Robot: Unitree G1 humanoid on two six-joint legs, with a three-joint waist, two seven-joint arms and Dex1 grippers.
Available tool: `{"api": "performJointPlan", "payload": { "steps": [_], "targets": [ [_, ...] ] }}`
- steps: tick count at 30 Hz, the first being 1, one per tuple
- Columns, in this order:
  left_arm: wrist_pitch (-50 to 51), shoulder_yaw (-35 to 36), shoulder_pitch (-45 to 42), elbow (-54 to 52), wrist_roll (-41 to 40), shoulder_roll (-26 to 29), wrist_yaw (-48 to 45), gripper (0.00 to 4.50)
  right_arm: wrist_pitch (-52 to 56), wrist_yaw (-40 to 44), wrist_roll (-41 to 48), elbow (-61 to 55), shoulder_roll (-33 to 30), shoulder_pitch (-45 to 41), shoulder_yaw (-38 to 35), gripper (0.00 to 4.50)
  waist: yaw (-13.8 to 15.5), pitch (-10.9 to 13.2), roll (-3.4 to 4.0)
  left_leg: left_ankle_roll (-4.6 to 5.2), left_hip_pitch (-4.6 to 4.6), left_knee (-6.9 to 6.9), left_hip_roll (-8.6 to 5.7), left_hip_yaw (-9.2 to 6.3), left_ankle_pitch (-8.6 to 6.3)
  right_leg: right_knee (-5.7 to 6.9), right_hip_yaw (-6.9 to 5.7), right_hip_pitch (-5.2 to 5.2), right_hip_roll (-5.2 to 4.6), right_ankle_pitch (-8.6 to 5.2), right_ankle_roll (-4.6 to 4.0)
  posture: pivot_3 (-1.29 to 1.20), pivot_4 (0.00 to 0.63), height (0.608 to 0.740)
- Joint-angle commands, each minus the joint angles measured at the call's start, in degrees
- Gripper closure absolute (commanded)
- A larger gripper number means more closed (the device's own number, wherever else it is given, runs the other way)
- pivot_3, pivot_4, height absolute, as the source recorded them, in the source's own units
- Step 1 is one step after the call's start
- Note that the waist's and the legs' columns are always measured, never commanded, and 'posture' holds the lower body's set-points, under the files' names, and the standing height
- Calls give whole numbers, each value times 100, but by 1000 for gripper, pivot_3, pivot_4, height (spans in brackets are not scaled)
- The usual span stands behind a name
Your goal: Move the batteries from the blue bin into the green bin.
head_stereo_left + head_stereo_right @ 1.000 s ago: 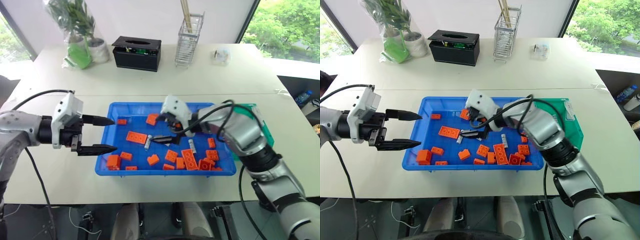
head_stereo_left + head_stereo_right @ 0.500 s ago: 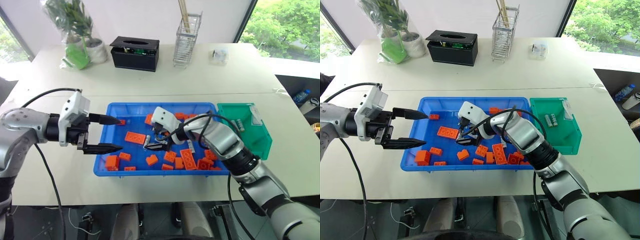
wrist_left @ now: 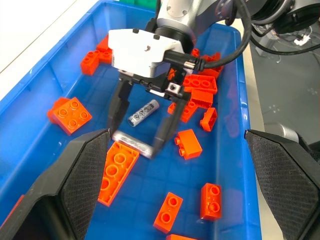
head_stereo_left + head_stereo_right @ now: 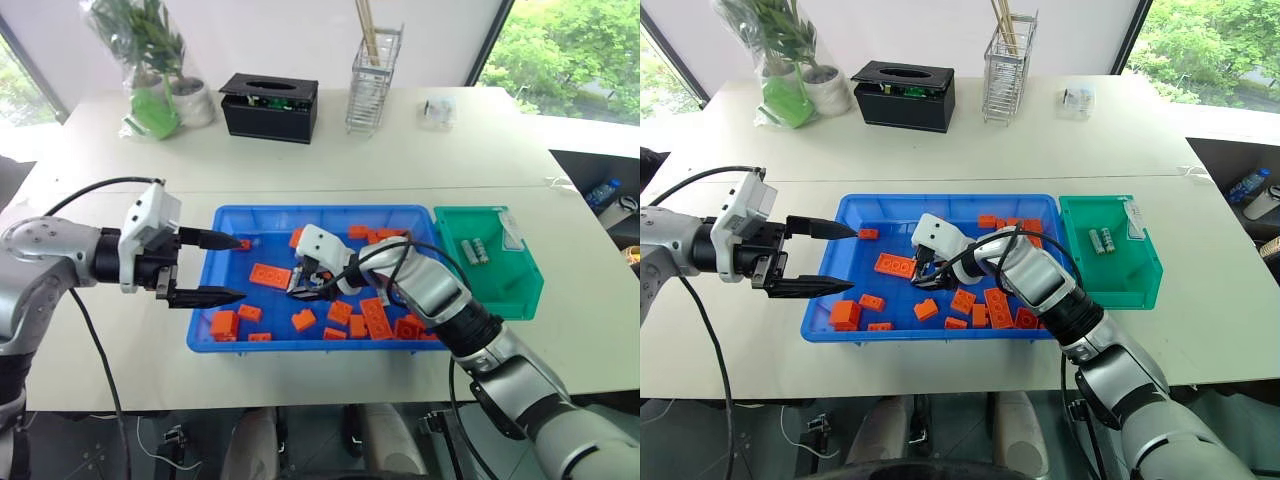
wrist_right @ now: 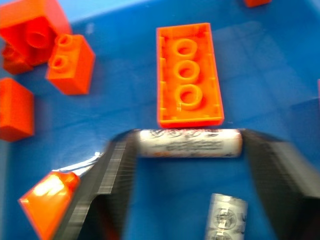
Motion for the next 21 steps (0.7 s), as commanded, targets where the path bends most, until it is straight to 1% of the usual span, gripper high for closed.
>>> {"api": "performJointPlan", "payload": {
  "steps": [1,6,7,9,11,13,16,21],
  "targets": [
    [-16,-8,-107,-44,-54,-51,6,0,490,106,351,-300,-46,-97,-566,1949,17,0,0,0,0,0,0,0,0,0,0,0,0,0,0,0,150,736],
    [-204,-205,-37,51,114,-291,0,0,1727,66,1078,-1046,-569,-280,-1893,1949,43,0,0,0,-3,1,-1,0,0,-3,0,1,-3,0,0,0,150,736],
    [-237,-273,-118,92,145,-393,43,0,2064,101,1294,-1241,-844,-340,-2340,1949,46,0,0,0,-4,1,-2,0,0,-4,0,1,-3,0,0,0,150,736],
    [-283,-356,-245,159,190,-536,82,0,2453,109,1547,-1467,-1295,-388,-2911,1949,38,1,0,1,-5,0,-1,-2,0,-4,0,0,-3,0,0,0,150,736],
    [-332,-424,-336,207,228,-627,82,0,2498,116,1536,-1466,-1948,-220,-3373,1949,51,1,0,1,-4,-2,-1,-4,-1,-5,-1,0,-2,0,0,0,150,736],
    [-373,-470,-399,249,264,-701,63,0,2500,80,1582,-1443,-2290,-81,-3584,1949,40,0,-1,2,-4,-3,-2,-7,-2,-9,-4,2,-2,-2,-4,0,150,736],
    [-502,-564,-591,431,407,-984,257,0,2466,87,1599,-1370,-2853,712,-4186,1949,32,-1,-3,4,0,-6,-3,-7,-3,-12,-4,6,-2,-3,-3,0,150,736],
    [-477,-543,-720,486,368,-1107,273,0,2215,-27,1566,-1354,-3280,1577,-4705,1949,-14,0,-1,5,0,-5,-4,-4,-2,-11,2,1,-1,4,10,0,150,736]
  ]
}}
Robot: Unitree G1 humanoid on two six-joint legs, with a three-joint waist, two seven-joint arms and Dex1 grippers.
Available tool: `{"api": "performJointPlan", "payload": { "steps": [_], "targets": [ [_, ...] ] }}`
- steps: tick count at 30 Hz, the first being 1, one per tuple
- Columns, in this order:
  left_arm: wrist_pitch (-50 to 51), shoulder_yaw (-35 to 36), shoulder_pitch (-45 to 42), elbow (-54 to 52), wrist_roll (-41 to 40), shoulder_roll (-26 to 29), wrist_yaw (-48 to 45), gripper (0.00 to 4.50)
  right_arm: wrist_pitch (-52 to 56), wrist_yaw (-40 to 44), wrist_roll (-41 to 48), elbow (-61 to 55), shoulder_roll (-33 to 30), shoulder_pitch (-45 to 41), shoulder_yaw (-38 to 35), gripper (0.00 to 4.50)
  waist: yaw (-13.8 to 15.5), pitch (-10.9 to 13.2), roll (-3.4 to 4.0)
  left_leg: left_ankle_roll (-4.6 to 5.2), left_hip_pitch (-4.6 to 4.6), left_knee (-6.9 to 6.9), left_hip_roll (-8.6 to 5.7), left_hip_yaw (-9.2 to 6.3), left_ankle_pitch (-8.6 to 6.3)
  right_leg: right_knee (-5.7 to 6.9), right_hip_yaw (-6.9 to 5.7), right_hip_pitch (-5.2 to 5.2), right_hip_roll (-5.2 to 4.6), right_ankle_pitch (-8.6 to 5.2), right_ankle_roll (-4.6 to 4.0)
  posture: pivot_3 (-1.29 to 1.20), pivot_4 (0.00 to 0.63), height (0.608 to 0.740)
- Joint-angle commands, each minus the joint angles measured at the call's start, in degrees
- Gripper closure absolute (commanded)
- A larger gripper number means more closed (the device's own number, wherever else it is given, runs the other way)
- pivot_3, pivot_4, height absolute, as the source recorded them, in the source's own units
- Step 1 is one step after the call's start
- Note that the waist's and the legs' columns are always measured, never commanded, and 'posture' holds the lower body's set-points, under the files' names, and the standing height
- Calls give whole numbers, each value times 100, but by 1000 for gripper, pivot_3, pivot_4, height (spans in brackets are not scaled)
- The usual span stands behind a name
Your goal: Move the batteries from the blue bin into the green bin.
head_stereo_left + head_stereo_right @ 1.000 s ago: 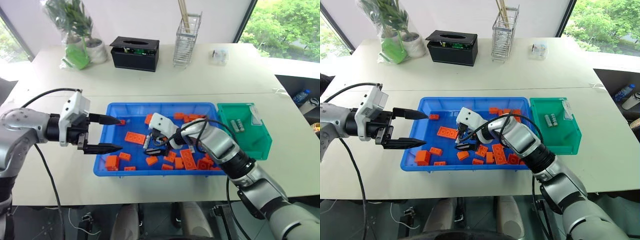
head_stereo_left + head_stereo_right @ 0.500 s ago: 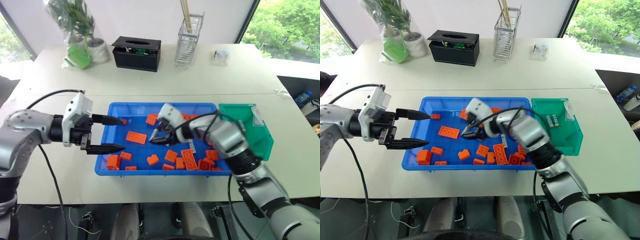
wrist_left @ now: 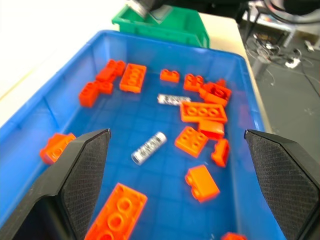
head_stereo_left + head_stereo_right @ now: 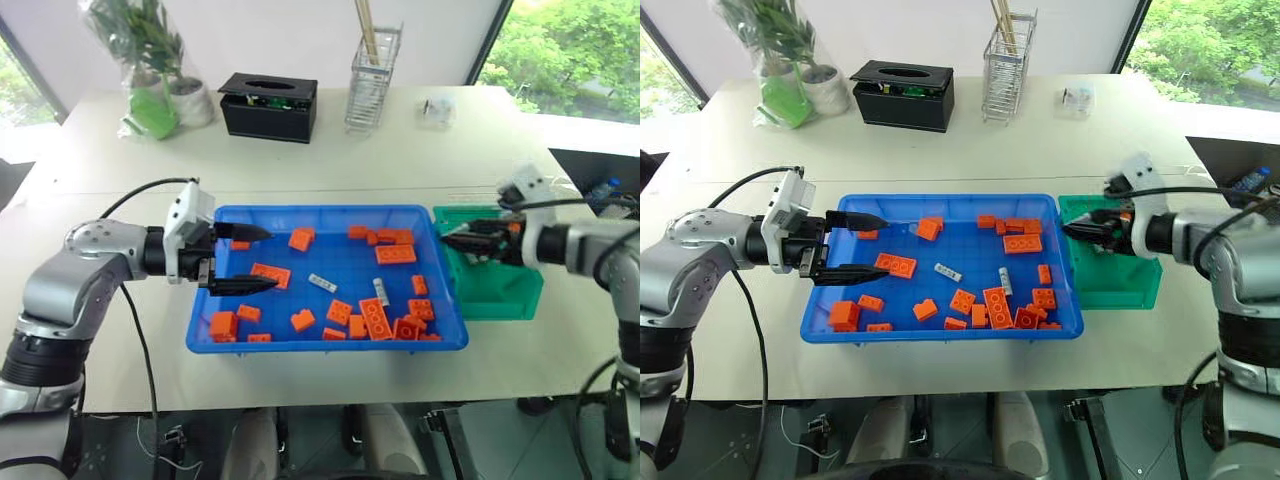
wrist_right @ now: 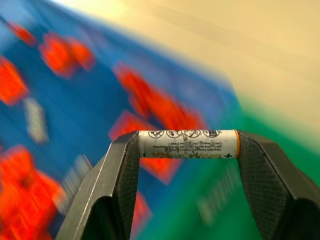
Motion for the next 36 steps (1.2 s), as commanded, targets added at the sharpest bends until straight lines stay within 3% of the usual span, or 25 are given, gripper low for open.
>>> {"api": "performJointPlan", "payload": {
  "steps": [1,3,8,13,16,24,32,36],
  "targets": [
    [-62,97,-158,-60,-36,5,-12,0,-166,-106,52,-98,-289,222,-493,1949,-4,0,0,0,2,0,0,-3,0,0,0,3,1,-1,-1,0,150,736],
    [-71,83,-196,-30,-26,-5,-23,0,-153,-141,150,-99,-313,306,-607,1949,-5,0,0,1,4,0,0,-5,0,1,0,3,3,-2,-3,0,150,736],
    [-56,62,-272,-23,-33,-29,-20,0,-323,-290,243,-129,-268,128,-632,9,16,0,0,0,2,0,0,-5,0,1,0,4,3,-3,-5,0,150,736],
    [-16,63,-328,-47,-48,-2,-41,0,-256,-298,768,-456,214,-717,-207,9,-14,0,0,1,2,0,1,-6,0,1,0,1,5,-4,-5,0,150,736],
    [34,73,-389,-42,-58,25,-47,0,-336,-324,794,-811,588,-908,552,9,2,0,0,1,2,-1,9,-12,0,2,-1,2,15,-2,-2,0,150,736],
    [-12,54,-304,-49,17,119,-102,0,-1059,-924,-319,-602,1736,-1186,3067,9,10,0,-2,0,-4,3,16,-9,0,0,-2,0,20,-7,-13,0,150,736],
    [-159,112,-203,-65,106,187,-86,0,-1699,-856,-1149,-125,1967,-1157,4196,9,28,-1,-2,0,-6,7,18,-6,1,1,-2,1,22,-7,-13,0,150,736],
    [-143,144,-186,-125,63,134,-24,0,-2043,-743,-1463,110,1914,-1002,4402,1233,22,-1,-2,0,-5,6,22,-7,1,3,-2,-1,25,-6,-12,0,150,736]
  ]
}}
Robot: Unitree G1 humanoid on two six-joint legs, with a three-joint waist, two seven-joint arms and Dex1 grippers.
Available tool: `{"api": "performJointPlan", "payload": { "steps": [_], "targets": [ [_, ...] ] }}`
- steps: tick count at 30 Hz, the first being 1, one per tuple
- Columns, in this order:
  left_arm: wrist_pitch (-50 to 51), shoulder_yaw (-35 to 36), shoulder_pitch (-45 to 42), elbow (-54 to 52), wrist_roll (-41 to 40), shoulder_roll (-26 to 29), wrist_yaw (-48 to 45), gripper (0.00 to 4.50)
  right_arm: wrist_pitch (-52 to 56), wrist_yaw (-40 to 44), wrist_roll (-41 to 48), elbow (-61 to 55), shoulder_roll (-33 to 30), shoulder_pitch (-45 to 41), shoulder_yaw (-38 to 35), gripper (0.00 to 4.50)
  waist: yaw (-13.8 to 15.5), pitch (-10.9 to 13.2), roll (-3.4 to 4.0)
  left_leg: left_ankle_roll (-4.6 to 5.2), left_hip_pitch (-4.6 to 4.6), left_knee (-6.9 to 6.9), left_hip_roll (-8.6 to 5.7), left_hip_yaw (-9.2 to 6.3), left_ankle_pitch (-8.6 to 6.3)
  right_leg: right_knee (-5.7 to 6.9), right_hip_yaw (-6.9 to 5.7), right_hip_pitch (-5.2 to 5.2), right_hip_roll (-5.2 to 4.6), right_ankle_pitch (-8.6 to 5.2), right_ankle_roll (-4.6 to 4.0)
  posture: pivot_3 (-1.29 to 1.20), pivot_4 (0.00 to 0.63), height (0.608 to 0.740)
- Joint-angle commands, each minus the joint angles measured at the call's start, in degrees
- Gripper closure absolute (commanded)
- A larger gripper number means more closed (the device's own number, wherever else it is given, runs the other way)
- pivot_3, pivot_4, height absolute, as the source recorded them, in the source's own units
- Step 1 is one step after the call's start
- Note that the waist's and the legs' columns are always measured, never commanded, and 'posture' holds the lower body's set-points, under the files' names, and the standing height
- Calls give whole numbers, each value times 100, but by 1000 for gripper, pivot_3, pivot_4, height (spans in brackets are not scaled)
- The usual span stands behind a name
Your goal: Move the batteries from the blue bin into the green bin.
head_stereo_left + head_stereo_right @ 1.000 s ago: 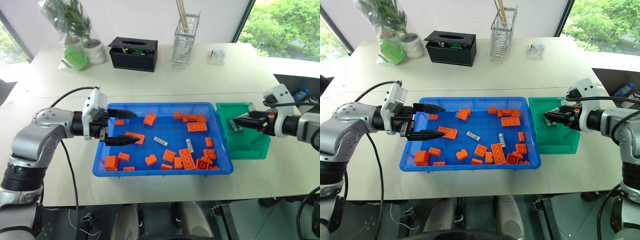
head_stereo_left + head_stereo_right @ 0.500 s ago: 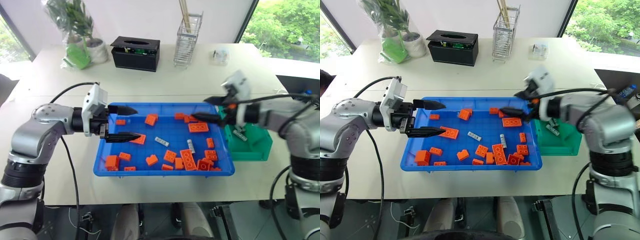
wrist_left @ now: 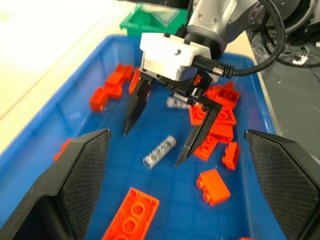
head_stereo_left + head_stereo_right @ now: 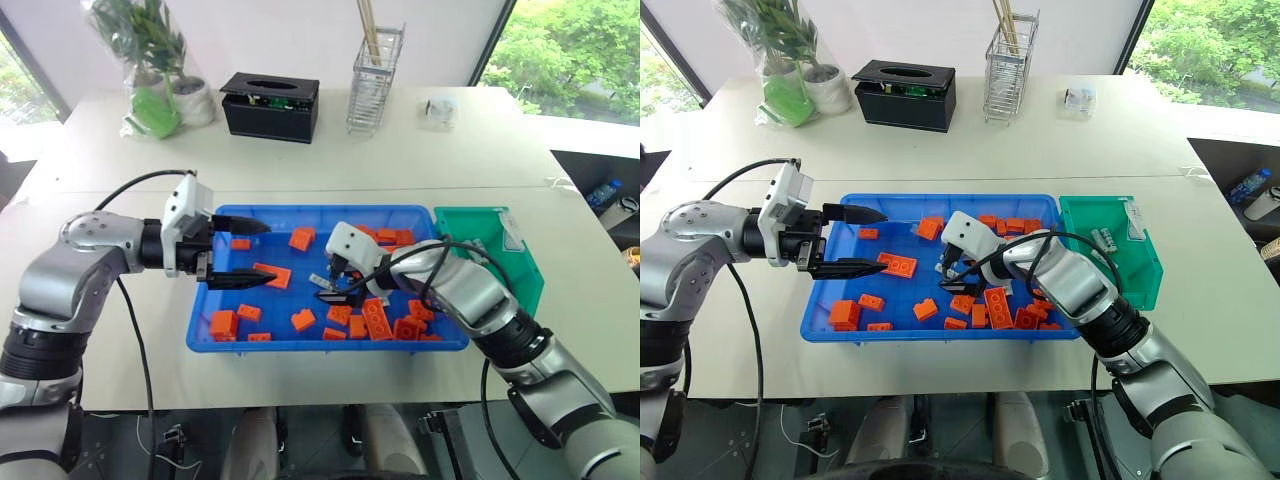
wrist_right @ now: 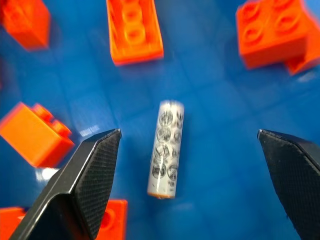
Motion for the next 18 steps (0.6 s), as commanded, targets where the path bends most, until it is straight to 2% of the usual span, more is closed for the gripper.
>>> {"api": "performJointPlan", "payload": {
  "steps": [1,6,7,11,14,18],
  "targets": [
    [-67,151,-52,-176,-45,36,32,0,-294,94,-274,113,-34,71,97,1744,0,0,0,0,2,0,2,0,0,0,0,1,2,0,0,0,150,736],
    [-87,136,-101,-118,-55,-12,48,0,9,253,48,-92,116,-4,-398,4108,6,0,0,0,3,0,4,1,0,0,0,2,3,0,0,0,150,736],
    [-101,124,-114,-93,-43,-25,44,0,176,268,185,-178,149,-44,-589,4437,7,0,0,0,3,0,4,1,0,1,0,2,3,0,0,0,150,736],
    [-144,70,-169,-20,-7,-107,45,0,868,327,684,-598,-29,-244,-1560,4437,15,0,0,0,1,0,5,1,0,1,0,1,4,3,4,0,150,736],
    [-169,32,-217,9,12,-195,63,0,1449,432,1111,-813,-577,-326,-2646,4437,37,0,0,0,0,1,5,1,0,-1,0,2,3,2,2,0,150,736],
    [-198,8,-241,50,43,-262,45,0,1667,547,1251,-742,-1592,-57,-3606,4437,65,0,0,0,-2,1,4,1,0,-7,0,3,1,0,-2,0,150,736]
  ]
}}
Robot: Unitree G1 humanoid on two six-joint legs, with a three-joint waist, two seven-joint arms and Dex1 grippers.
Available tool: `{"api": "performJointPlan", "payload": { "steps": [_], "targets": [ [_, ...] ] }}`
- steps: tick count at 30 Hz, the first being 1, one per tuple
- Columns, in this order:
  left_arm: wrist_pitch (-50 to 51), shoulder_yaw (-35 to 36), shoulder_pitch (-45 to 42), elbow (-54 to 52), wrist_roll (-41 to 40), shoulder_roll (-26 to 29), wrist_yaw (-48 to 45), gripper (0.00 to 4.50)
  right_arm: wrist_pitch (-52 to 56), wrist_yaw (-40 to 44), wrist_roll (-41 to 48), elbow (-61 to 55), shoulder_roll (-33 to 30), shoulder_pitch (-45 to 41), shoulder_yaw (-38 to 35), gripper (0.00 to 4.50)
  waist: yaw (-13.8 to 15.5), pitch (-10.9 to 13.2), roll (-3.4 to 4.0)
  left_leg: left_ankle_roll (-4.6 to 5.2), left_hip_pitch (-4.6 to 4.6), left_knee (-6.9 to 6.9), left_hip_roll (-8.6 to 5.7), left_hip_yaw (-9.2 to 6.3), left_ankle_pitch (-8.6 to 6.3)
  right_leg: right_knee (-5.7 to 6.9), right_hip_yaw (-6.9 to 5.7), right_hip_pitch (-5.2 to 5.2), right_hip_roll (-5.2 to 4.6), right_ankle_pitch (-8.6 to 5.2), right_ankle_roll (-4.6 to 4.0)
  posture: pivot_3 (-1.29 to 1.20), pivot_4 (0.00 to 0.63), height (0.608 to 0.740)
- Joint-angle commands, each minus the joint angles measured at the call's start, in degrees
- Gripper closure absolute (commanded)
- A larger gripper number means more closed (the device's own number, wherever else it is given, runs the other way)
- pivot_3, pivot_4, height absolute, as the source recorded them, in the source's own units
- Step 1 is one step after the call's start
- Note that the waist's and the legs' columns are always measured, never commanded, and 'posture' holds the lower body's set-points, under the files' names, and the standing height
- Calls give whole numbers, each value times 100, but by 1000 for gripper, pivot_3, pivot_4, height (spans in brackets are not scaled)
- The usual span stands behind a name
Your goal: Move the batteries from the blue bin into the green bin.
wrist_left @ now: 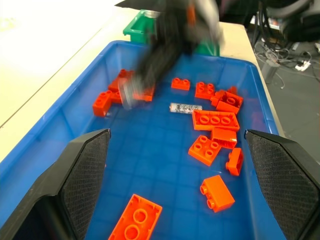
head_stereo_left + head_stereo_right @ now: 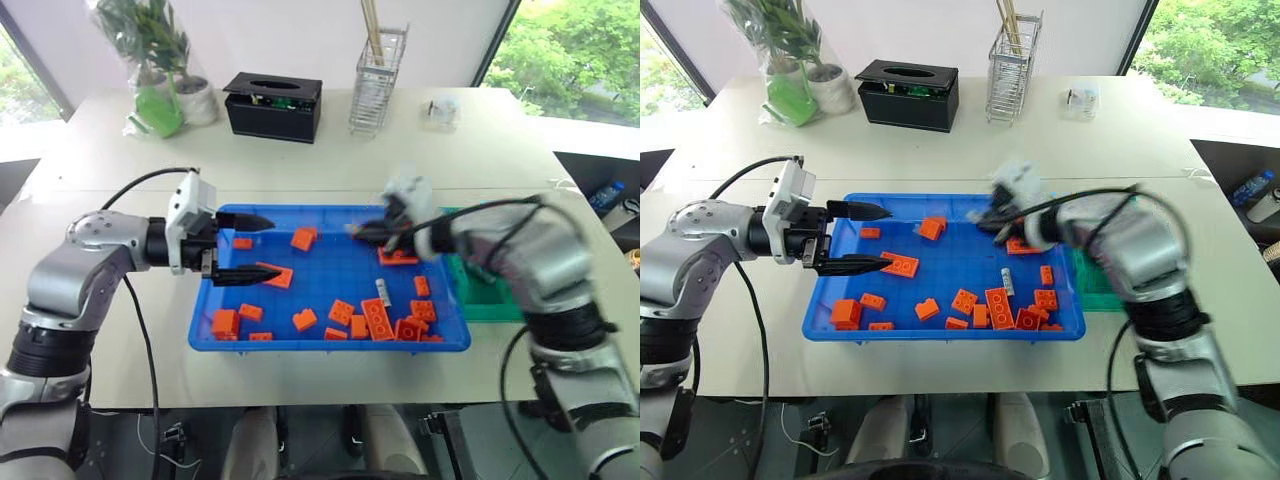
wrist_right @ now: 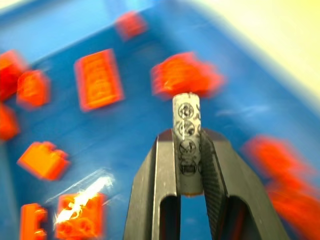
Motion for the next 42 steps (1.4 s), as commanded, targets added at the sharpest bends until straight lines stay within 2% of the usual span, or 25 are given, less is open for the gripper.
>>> {"api": "performJointPlan", "payload": {
  "steps": [1,6,10,11,12,16,17,21,24,27,34,42],
  "targets": [
    [-127,16,-110,-20,31,-23,-9,0,53,121,110,-86,-718,273,-851,4437,-10,0,-1,1,0,-1,0,0,-1,-2,0,0,0,-1,-1,0,150,736],
    [-208,-65,-186,93,89,-67,-76,0,-282,205,-8,-12,-1496,1152,-1389,4437,-82,0,-1,2,6,-9,3,-1,-1,0,2,-2,7,0,0,0,150,736],
    [-261,-147,-284,198,146,-133,-92,0,-382,108,6,42,-1634,1609,-1588,4437,-88,0,0,2,11,-8,7,-1,-1,2,4,-1,13,0,1,0,150,736],
    [-266,-164,-299,200,147,-151,-96,0,-404,81,-12,44,-1661,1656,-1569,3375,-88,0,0,2,11,-7,7,1,-1,2,6,-2,13,1,0,0,150,736],
    [-269,-176,-309,197,149,-167,-97,0,-466,73,-44,23,-1701,1691,-1526,3082,-82,0,0,2,11,-6,7,0,-1,3,6,-1,13,1,-1,0,150,736],
    [-229,-206,-376,171,135,-241,-63,0,-634,133,50,-116,-1767,1415,-1380,1138,-59,0,0,2,10,-6,7,0,-1,2,6,-1,12,0,-2,0,150,736],
    [-229,-212,-393,172,139,-257,-61,0,-612,167,147,-220,-1725,1246,-1318,1051,-66,0,0,2,9,-5,7,0,-1,2,6,-1,12,0,-2,0,150,736],
    [-205,-234,-436,155,150,-308,-28,0,-199,264,690,-847,-1431,776,-940,1051,-81,0,0,2,10,-6,13,-2,-1,2,6,-3,19,1,-2,0,150,736],
    [-168,-230,-417,77,136,-327,9,0,189,74,956,-1256,-1071,802,-572,1051,-60,-1,-3,2,9,-7,20,-7,-1,2,2,-1,25,3,3,0,150,736],
    [-135,-216,-364,-81,118,-303,54,0,526,-500,865,-1403,-548,946,-229,1051,-41,-1,-4,2,6,-2,20,-5,-1,2,2,0,22,0,-4,0,150,736],
    [66,-91,-298,-332,-24,-211,99,0,746,-1207,718,-1463,73,1417,240,1051,-48,-2,-5,1,1,3,15,-3,-1,2,3,-1,16,-1,-7,0,150,736],
    [67,-60,-172,-422,-27,-213,172,0,295,-1421,345,-1032,217,1652,815,1051,-56,-2,-5,1,4,1,16,-3,-1,3,3,0,20,-1,-7,0,150,736]
  ]
}}
